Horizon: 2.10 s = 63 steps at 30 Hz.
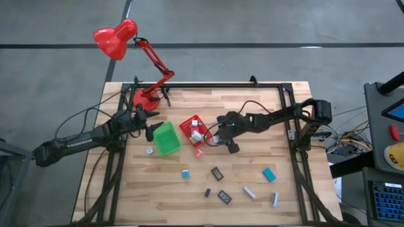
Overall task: Pick & Place Office items
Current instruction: Put the white charger adapter into the red bin
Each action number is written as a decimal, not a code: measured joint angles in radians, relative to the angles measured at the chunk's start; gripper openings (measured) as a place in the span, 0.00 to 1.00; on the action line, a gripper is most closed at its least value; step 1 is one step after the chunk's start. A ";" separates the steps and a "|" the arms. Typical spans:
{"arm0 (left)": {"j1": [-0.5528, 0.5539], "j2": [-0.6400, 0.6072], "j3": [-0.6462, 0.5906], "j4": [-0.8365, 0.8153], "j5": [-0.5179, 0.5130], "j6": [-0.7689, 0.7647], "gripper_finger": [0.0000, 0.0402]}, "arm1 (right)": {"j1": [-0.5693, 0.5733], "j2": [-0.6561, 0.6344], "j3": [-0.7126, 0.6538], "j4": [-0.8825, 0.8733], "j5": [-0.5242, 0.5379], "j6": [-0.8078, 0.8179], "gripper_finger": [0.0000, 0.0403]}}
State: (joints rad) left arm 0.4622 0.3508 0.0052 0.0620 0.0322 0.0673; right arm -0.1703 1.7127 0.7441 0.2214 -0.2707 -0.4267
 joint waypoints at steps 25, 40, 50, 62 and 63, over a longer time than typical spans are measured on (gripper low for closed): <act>0.000 0.000 0.000 0.000 0.000 0.000 0.64 | 0.001 -0.101 0.120 0.231 0.222 0.466 0.44; 0.000 0.005 0.000 -0.004 -0.002 0.000 0.64 | 0.000 0.286 0.494 0.030 0.237 0.480 0.45; 0.000 0.008 0.000 -0.003 -0.002 0.000 0.64 | 0.000 0.402 0.699 -0.211 0.249 0.428 0.45; 0.000 0.010 0.000 -0.003 -0.003 0.000 0.64 | 0.005 0.430 0.719 -0.272 0.244 0.423 0.45; 0.000 0.010 0.000 -0.003 -0.003 0.000 0.64 | 0.006 0.430 0.718 -0.273 0.244 0.423 0.45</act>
State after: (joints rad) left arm 0.4622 0.3611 0.0053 0.0586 0.0292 0.0673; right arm -0.1646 2.1422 1.4624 -0.0514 -0.0265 -0.0040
